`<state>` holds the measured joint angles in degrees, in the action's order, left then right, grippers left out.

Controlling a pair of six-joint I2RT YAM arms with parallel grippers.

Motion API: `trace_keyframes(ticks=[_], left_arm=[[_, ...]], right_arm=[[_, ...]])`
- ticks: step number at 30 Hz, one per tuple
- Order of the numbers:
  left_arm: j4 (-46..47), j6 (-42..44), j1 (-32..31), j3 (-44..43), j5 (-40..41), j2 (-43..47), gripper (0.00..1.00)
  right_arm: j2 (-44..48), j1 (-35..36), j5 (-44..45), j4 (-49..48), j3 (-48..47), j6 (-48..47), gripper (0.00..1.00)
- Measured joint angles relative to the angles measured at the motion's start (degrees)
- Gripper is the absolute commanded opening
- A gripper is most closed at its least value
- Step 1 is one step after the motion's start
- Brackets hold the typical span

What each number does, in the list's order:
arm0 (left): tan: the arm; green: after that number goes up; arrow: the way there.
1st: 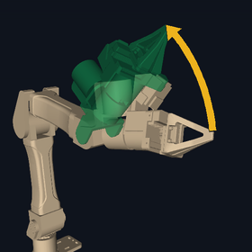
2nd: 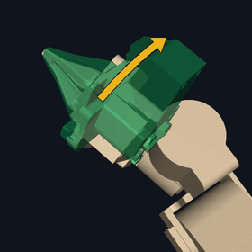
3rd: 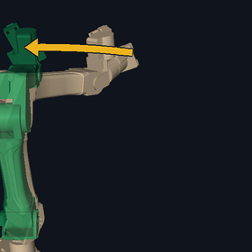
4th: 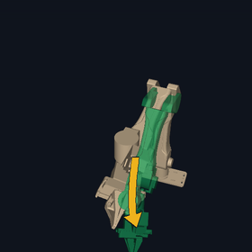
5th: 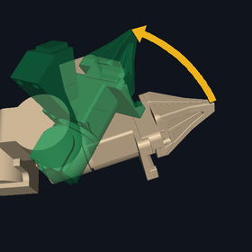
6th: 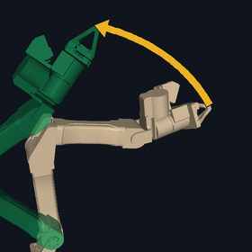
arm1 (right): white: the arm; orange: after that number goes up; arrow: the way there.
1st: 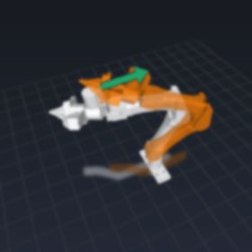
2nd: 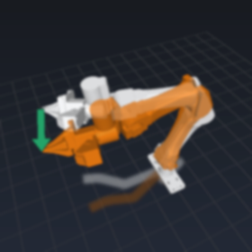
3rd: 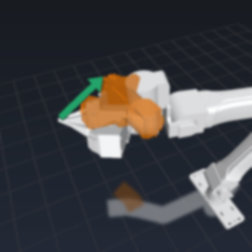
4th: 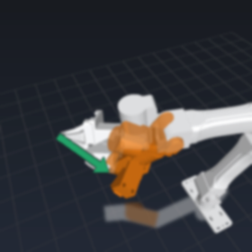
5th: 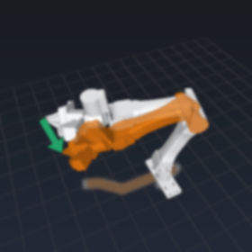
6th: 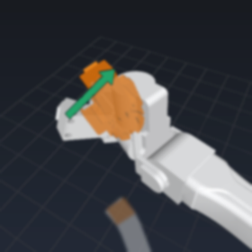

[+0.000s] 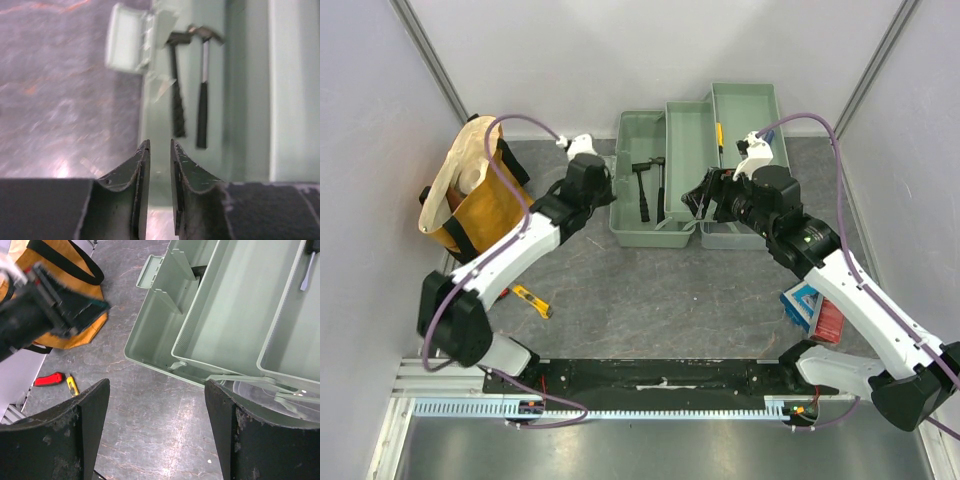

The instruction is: Pack the tool kit

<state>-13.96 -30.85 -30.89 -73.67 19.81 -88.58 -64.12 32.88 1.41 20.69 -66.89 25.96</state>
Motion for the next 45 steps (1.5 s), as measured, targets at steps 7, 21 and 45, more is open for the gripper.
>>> trace_keyframes(ticks=[7,21,45], left_arm=[[-9.8,-3.8,0.2,18.6,8.3,21.2,0.69],[-26.8,-28.9,3.0,38.4,13.9,20.6,0.84],[-22.1,-30.4,21.9,44.2,5.5,22.1,0.72]], right_arm=[[0.2,0.0,0.0,0.0,0.0,0.0,0.84],[-2.1,0.0,-0.1,0.0,0.0,0.2,0.83],[-2.7,0.0,0.0,0.5,0.0,0.4,0.83]])
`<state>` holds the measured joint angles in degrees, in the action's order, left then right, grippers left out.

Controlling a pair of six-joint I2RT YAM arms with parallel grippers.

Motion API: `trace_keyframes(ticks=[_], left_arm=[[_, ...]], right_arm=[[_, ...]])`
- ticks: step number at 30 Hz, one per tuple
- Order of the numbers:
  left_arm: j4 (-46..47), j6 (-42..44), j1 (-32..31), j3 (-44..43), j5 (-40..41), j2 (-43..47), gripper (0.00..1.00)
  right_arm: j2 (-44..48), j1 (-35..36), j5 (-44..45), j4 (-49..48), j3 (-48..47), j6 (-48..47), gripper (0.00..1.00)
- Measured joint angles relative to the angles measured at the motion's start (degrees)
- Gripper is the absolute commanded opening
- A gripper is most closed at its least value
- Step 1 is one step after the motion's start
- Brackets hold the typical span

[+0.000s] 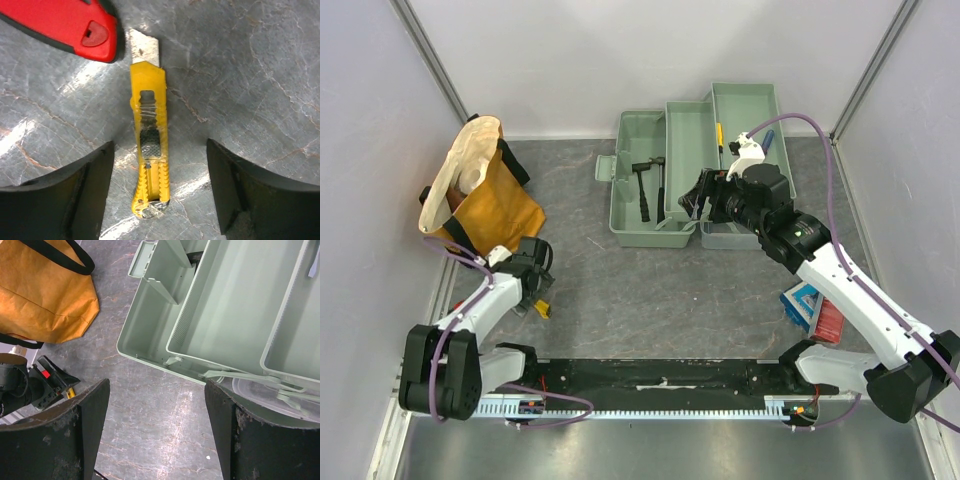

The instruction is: Pack the tool kit

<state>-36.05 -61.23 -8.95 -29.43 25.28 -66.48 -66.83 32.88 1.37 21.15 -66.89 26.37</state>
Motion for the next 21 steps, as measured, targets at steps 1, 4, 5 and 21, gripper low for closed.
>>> trace_keyframes(ticks=[1,4,5,21], left_arm=[[0.0,0.9,0.2,-0.3,-0.4,-0.7,0.63],[2.2,2.9,0.5,-1.5,-3.0,-2.7,0.47],[4.0,3.3,0.7,-1.8,-4.8,-3.2,0.43],[10.4,7.3,0.5,-1.3,-16.6,-2.0,0.41]], right_arm=[[0.0,0.0,0.0,0.0,0.0,0.0,0.83],[0.0,0.0,0.0,0.0,0.0,0.0,0.83],[0.0,0.0,0.0,0.0,0.0,0.0,0.83],[0.0,0.0,0.0,0.3,0.0,0.0,0.83]])
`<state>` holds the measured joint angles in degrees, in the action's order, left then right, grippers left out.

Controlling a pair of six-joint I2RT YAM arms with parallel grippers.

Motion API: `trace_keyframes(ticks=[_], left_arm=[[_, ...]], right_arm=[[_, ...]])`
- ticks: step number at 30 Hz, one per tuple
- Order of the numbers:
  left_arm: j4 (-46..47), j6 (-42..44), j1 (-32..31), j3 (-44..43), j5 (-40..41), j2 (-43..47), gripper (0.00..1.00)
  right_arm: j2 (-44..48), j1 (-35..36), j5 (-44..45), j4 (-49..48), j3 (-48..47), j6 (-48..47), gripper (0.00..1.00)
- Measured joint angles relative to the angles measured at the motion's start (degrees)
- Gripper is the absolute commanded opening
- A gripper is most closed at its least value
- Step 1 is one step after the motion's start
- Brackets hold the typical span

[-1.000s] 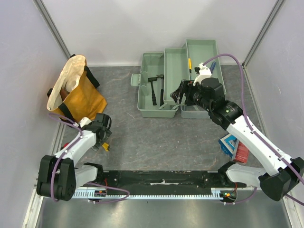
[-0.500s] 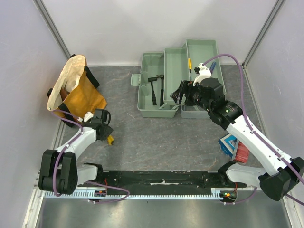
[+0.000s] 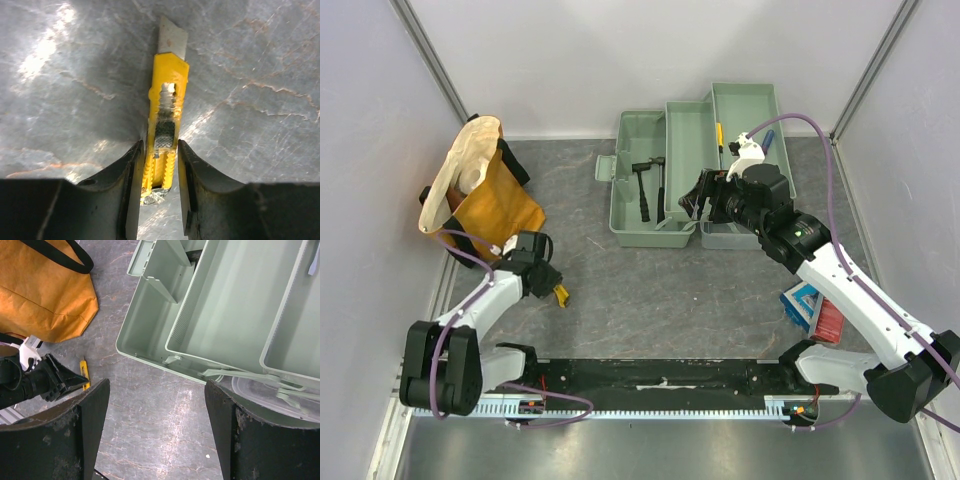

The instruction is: Pack the tool kit

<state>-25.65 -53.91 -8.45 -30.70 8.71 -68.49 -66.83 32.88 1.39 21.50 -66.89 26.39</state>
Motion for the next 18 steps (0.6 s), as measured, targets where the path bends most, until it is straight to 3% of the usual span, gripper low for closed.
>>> trace_keyframes(ticks=[10,18], left_arm=[[-8.5,2.9,0.0,-3.3,4.8,8.4,0.57],[-8.1,5.0,0.0,-3.3,4.2,2.8,0.62]], right_arm=[[0.0,0.0,0.0,0.0,0.0,0.0,0.83],[0.0,0.0,0.0,0.0,0.0,0.0,0.84]])
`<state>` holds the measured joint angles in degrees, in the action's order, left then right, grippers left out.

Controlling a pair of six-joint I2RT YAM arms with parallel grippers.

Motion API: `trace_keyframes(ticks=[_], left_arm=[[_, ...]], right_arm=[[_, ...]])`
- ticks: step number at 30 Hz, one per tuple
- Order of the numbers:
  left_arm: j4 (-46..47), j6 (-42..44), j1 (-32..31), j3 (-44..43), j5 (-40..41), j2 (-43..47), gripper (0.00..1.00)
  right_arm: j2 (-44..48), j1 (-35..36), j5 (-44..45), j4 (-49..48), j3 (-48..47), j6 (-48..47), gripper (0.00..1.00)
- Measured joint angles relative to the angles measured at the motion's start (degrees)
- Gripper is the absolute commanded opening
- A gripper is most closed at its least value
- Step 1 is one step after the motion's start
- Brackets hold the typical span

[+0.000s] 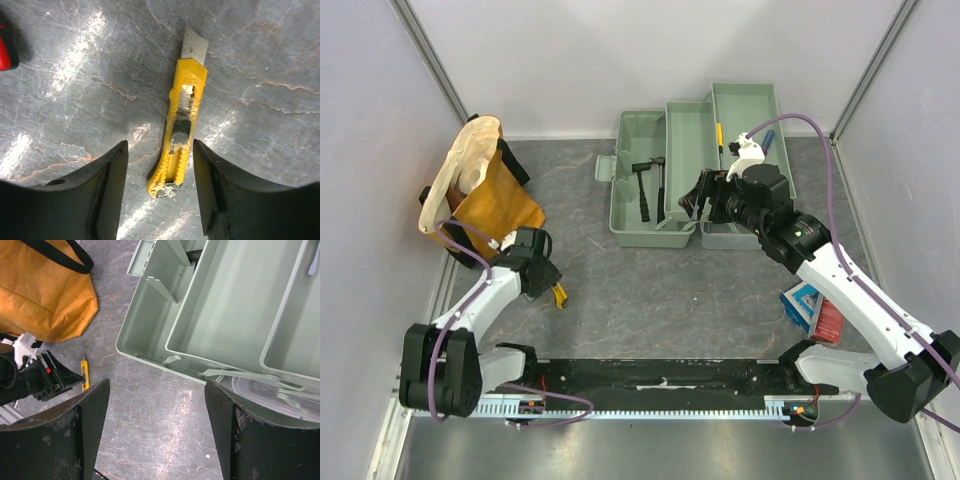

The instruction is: Pack the tool kit

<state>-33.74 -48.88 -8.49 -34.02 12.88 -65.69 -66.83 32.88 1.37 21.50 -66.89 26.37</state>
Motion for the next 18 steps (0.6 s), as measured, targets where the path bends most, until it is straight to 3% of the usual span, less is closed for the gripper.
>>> trace_keyframes(ticks=[6,9,13,18], left_arm=[[1.3,2.4,0.0,-1.0,-0.1,-7.0,0.64],[1.5,3.3,-0.3,-2.8,0.0,-9.6,0.6],[1.6,4.3,-0.4,-4.2,0.1,-11.8,0.42],[2.6,5.3,-0.6,-4.5,0.0,-12.4,0.06]], right_arm=[[0.0,0.0,0.0,0.0,0.0,0.0,0.83],[0.0,0.0,0.0,0.0,0.0,0.0,0.83],[0.0,0.0,0.0,0.0,0.0,0.0,0.83],[0.0,0.0,0.0,0.0,0.0,0.0,0.83]])
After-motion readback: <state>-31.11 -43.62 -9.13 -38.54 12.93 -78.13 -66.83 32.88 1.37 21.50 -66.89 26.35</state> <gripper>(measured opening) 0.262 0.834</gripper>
